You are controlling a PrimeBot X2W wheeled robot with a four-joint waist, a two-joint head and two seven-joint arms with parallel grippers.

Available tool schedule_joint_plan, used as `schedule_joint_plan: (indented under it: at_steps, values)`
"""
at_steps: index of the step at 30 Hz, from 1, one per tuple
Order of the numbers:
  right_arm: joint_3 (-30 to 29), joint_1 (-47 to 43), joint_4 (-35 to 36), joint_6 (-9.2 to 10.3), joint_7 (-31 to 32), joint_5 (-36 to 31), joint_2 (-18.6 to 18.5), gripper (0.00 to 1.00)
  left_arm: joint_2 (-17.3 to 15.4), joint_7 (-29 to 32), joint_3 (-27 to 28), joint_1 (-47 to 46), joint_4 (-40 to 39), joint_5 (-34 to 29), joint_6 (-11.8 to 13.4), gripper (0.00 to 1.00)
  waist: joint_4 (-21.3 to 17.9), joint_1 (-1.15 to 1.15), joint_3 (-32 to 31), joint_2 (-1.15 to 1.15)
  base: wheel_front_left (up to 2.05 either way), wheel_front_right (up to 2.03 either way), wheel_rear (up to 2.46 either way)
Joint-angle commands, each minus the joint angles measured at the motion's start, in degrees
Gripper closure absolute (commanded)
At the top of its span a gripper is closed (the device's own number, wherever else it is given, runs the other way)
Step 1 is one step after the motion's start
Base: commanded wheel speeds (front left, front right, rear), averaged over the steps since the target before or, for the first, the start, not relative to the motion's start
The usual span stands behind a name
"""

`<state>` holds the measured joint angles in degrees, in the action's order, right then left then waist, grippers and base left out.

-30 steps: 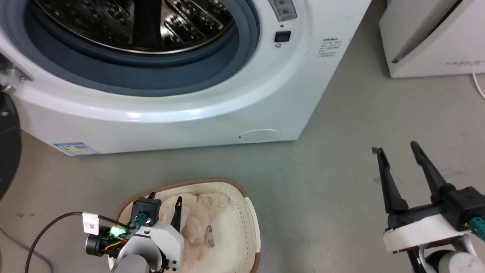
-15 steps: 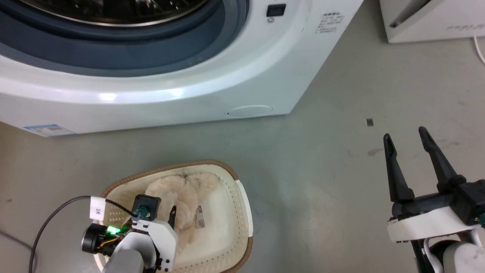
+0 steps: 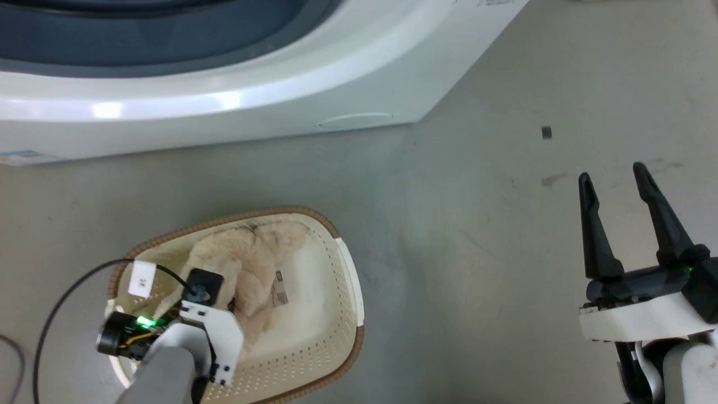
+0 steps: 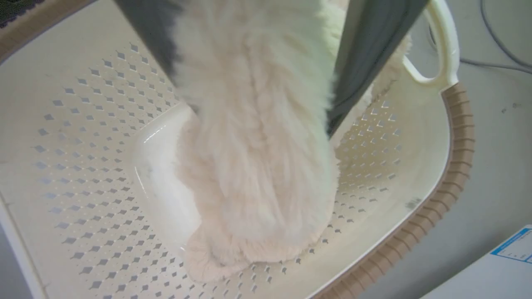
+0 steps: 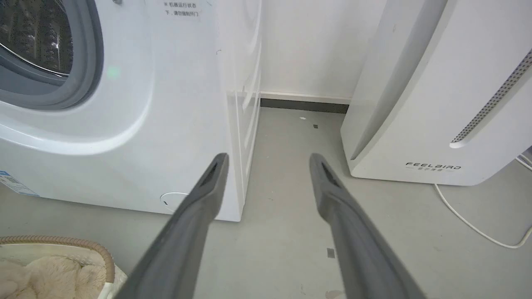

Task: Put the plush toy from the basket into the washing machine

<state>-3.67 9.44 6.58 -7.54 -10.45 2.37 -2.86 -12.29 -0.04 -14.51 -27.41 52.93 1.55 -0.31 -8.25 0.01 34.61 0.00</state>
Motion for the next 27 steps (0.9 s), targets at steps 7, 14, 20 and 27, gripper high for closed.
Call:
schedule_joint_plan:
  at_steps: [7,14,20,27]
  values:
    - [-0.09,2.99,1.39,0.04,-1.52,1.02,-0.01,0.00,-2.79,-0.25,-1.87,-5.25,6.05,0.81,-0.05,0.00,-1.49,-0.01,6.25,0.00,0.00,0.00,0.00]
    - [-0.21,4.71,1.33,0.05,-2.36,1.78,-0.01,0.00,-3.81,-0.91,-3.70,-7.90,10.20,1.48,-2.20,1.00,-1.95,-0.01,9.38,0.00,0.00,0.00,0.00]
    - [-0.47,5.70,0.90,0.05,-2.95,2.25,-0.01,0.00,-3.97,-3.53,-4.44,-8.16,13.13,2.62,-2.89,1.00,-2.02,-0.01,9.15,0.00,0.00,0.00,0.00]
    - [-1.29,5.64,-0.30,0.05,-3.90,2.53,-0.01,0.00,-2.53,-10.28,-5.29,-6.43,17.85,5.26,-4.21,1.00,-0.93,-0.01,3.35,0.00,0.00,0.00,0.00]
